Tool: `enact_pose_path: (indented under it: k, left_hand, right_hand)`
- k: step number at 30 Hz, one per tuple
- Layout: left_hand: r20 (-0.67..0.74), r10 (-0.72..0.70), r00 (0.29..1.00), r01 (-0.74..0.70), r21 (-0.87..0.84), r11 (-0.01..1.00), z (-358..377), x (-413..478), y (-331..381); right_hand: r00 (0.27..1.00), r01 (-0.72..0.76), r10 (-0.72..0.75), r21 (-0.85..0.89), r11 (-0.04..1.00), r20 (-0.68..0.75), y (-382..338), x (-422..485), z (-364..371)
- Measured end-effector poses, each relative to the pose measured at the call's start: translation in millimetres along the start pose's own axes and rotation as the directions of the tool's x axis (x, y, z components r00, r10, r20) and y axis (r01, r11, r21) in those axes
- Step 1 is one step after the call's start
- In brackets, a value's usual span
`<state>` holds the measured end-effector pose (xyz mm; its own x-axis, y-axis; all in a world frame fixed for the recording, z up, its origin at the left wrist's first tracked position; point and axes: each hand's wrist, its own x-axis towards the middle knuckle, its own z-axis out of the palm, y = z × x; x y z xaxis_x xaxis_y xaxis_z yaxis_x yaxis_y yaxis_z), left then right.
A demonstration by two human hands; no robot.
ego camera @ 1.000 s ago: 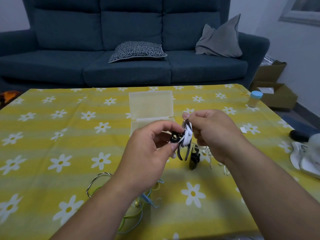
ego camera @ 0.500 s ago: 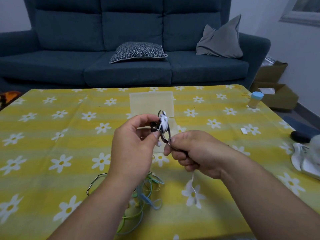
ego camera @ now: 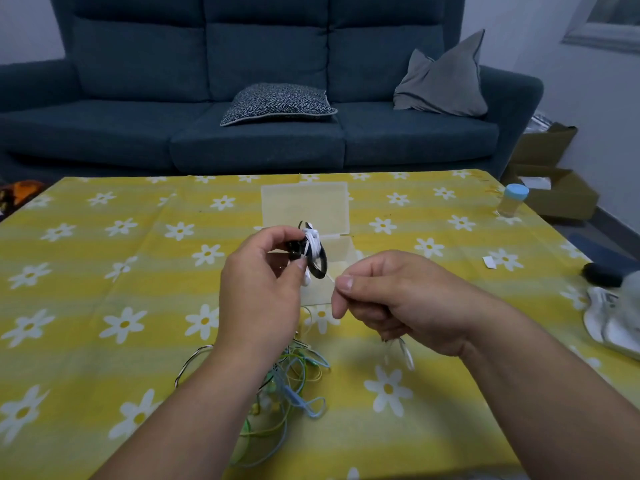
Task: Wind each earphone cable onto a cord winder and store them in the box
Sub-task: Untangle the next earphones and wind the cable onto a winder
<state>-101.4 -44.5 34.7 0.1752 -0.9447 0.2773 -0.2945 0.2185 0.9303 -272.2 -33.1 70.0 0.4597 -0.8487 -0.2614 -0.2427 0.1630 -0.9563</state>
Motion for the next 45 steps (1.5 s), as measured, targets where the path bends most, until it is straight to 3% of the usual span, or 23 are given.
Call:
enact_pose_path:
  k: [4,7,13,21,24,28,32,41,45]
  left_hand:
    - [0.032,0.064,0.997,-0.065,0.039,0.997,1,-1,0]
    - [0.023,0.111,0.994,-0.112,0.066,0.992,2,-2,1]
    - [0.020,-0.064,0.998,0.066,-0.110,0.992,5,-3,3]
    - [0.068,0.072,0.995,-0.072,-0.002,0.997,4,-3,2]
    - [0.074,0.174,0.982,-0.181,0.095,0.979,2,-3,3]
    - [0.125,0.382,0.916,-0.401,0.255,0.880,2,-9,8]
    - [0.190,0.444,0.876,-0.482,0.282,0.830,4,-10,9]
    - [0.342,0.428,0.837,-0.508,0.195,0.839,5,-15,13]
    - [0.370,0.425,0.826,-0.499,0.130,0.857,5,-19,15]
  right_hand:
    - [0.998,0.042,-0.040,0.041,0.998,-0.042,-3,-2,-4]
    - [0.999,0.026,-0.026,0.004,1.000,0.041,-6,-6,-3]
    - [0.988,-0.047,0.066,-0.134,0.990,0.141,-3,-6,-1]
    - [0.997,0.024,-0.021,-0.040,0.999,0.080,-8,-8,-8]
    - [0.999,0.050,-0.051,0.028,0.998,0.011,-9,-9,-11]
    - [0.989,0.094,-0.079,0.121,0.988,-0.129,-12,-8,-13]
    - [0.955,0.157,-0.119,0.122,0.980,-0.272,-12,-5,-14]
    - [0.838,0.142,-0.257,-0.262,0.955,-0.482,-9,-7,-27]
    - [0.781,0.121,-0.280,-0.306,0.944,-0.558,-7,-8,-31]
